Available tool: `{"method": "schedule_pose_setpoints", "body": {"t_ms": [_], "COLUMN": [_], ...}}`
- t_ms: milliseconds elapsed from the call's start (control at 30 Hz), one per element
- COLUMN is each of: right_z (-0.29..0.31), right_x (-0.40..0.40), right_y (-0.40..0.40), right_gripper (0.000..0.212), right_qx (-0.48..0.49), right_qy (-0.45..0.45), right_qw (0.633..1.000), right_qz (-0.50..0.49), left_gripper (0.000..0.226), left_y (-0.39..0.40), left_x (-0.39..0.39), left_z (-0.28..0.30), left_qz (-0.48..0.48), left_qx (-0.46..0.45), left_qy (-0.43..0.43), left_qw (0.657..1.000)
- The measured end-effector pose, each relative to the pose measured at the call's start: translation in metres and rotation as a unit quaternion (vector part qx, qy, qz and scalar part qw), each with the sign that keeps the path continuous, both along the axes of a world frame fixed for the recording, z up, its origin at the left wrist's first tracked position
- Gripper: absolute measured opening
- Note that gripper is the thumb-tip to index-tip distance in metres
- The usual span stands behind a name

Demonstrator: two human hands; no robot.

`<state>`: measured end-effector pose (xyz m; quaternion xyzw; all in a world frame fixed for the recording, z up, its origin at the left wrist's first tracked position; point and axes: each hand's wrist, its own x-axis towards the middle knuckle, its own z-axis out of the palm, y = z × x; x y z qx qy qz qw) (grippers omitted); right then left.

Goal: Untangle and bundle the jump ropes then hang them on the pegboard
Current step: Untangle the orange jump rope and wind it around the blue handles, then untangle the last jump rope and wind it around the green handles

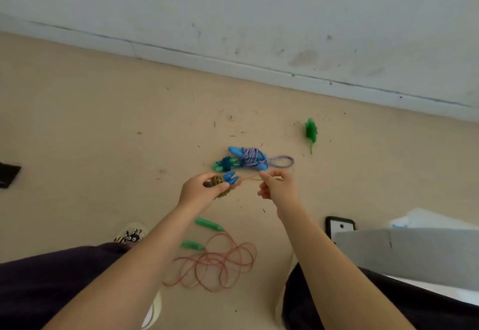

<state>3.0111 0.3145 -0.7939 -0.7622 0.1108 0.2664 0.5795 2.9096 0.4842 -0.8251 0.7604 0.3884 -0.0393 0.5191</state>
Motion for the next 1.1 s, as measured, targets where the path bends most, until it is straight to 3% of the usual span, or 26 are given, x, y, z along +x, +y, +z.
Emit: {"method": "schedule_pose_setpoints", "body": {"t_ms": [133, 233, 300, 400, 533, 733, 900, 1100], "right_z": [-0.024, -0.041, -0.060, -0.100, -0.152, -0.197, -0.209, -0.171], "right_x": [0.035, 0.049, 0.044, 0.018, -0.031, -0.073, -0.074, -0.042], "right_y": [0.025, 0.028, 0.019, 0.000, -0.011, 0.006, 0.013, -0.010], "right_gripper": [0.020, 0.048, 0.056, 0.056, 0.052, 0.047, 0.017, 0.018], "right_qx": [0.048, 0.082, 0.040, -0.081, -0.155, -0.119, -0.113, -0.068], "right_qy": [0.010, 0.004, 0.020, 0.073, 0.128, 0.147, 0.162, 0.157], "right_qw": [0.999, 0.996, 0.996, 0.983, 0.954, 0.955, 0.949, 0.965], "right_qz": [0.016, 0.045, 0.082, 0.147, 0.222, 0.229, 0.245, 0.201], "left_gripper": [0.048, 0.082, 0.089, 0.079, 0.074, 0.049, 0.032, 0.022], "left_y": [0.017, 0.030, 0.034, 0.028, 0.015, 0.005, 0.009, 0.027], "left_x": [0.039, 0.051, 0.044, 0.014, -0.032, -0.049, -0.050, -0.045], "left_z": [-0.035, -0.055, -0.072, -0.104, -0.139, -0.168, -0.176, -0.161], "left_qz": [0.003, -0.009, -0.025, -0.091, -0.177, -0.211, -0.216, -0.117], "left_qx": [0.036, 0.011, 0.005, 0.033, 0.064, 0.095, 0.090, 0.052], "left_qy": [-0.021, -0.031, 0.007, 0.126, 0.157, 0.158, 0.158, 0.177], "left_qw": [0.999, 0.999, 1.000, 0.987, 0.969, 0.960, 0.959, 0.976]}}
